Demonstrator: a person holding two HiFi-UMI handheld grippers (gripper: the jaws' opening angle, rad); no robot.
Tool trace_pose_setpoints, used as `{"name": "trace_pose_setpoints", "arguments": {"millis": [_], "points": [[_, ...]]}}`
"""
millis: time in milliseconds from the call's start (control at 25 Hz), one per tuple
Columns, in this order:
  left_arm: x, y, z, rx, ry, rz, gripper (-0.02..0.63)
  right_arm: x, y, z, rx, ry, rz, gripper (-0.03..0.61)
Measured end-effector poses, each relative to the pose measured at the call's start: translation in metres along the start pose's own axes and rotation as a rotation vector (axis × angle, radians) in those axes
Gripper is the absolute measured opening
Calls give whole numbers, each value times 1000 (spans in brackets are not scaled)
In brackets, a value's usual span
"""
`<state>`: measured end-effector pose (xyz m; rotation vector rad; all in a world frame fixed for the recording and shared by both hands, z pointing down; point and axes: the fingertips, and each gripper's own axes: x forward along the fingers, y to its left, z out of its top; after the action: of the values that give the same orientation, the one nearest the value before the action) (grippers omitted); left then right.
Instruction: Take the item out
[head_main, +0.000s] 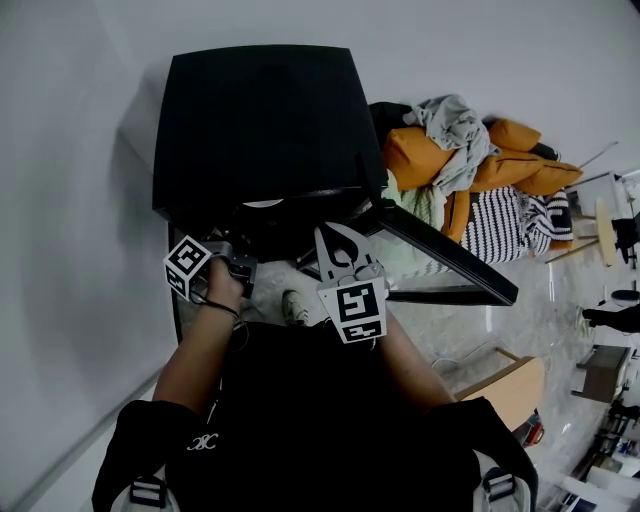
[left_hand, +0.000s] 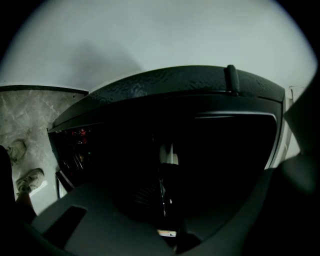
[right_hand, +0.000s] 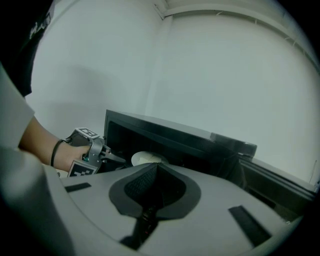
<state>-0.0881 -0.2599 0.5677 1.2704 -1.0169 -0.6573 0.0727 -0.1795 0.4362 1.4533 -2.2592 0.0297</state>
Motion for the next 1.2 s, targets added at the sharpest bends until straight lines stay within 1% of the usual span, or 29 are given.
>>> {"name": "trace_pose_setpoints", "arguments": {"millis": [840,1040,1200], "points": [[-45,8,-21,-8,32,18,46,20,36,-9,-27,26,99,5],[-48,10,-24,-13,43,18,46,30,38,-13,-16,37,105,5],[-48,13,-26,-17,50,20,46,42,36,-29,19,72,98,5]]}}
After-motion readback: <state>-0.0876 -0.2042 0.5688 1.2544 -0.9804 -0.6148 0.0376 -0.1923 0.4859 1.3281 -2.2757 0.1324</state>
